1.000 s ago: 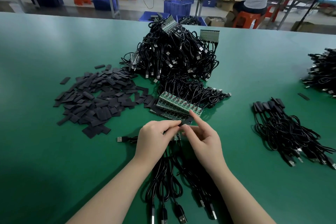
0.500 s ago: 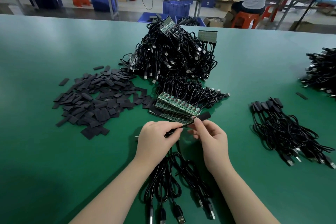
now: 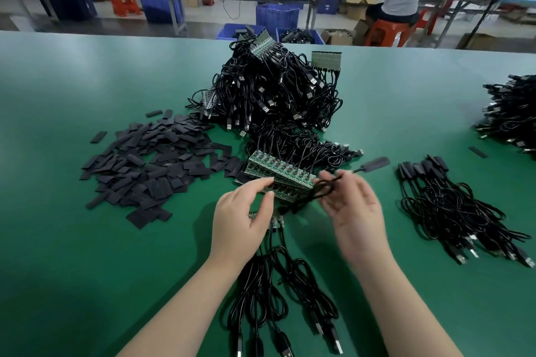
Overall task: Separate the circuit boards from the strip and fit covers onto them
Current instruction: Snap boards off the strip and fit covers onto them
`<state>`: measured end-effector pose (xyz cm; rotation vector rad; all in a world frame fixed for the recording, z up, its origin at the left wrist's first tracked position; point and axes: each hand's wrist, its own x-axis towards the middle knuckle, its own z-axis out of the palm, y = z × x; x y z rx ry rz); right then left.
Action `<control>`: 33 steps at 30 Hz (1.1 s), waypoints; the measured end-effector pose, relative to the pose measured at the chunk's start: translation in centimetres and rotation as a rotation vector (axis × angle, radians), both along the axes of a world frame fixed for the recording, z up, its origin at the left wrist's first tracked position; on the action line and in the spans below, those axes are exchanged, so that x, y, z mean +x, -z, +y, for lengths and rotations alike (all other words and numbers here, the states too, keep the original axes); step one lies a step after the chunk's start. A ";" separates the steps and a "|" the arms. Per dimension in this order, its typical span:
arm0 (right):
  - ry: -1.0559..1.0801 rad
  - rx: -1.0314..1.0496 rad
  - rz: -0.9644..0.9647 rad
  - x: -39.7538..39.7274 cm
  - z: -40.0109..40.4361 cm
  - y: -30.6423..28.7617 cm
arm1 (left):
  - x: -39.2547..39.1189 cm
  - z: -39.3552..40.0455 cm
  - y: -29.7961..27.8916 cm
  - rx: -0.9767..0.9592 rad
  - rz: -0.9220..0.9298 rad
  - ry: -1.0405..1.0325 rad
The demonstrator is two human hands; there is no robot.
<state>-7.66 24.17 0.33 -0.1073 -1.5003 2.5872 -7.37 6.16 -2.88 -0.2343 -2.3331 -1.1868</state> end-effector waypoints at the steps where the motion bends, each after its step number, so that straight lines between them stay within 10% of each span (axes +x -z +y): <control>1: 0.046 -0.066 0.004 -0.4 1.1 -0.7 | -0.1 -0.1 0.1 0.019 -0.028 -0.002; 4: 0.268 0.154 -0.031 -1.4 5.0 -2.2 | -0.2 -0.1 0.2 0.065 -0.077 0.006; 8: 0.479 1.141 -0.173 -2.5 9.2 -1.1 | -0.1 0.2 0.2 0.022 -0.078 0.036; 16: 0.265 2.135 -0.251 -2.2 9.5 1.4 | -0.5 -0.1 0.8 0.166 -0.116 -0.009; 25: 0.121 2.212 -0.472 -3.6 13.2 1.7 | -0.6 -0.1 0.6 0.029 -0.253 -0.042; 30: 0.467 1.945 -0.007 -1.2 7.7 -0.2 | -0.7 0.1 0.6 -0.274 -0.273 -0.100; 33: 0.064 1.738 -0.052 0.8 2.3 -1.0 | -0.9 0.3 0.6 -0.414 -0.324 -0.126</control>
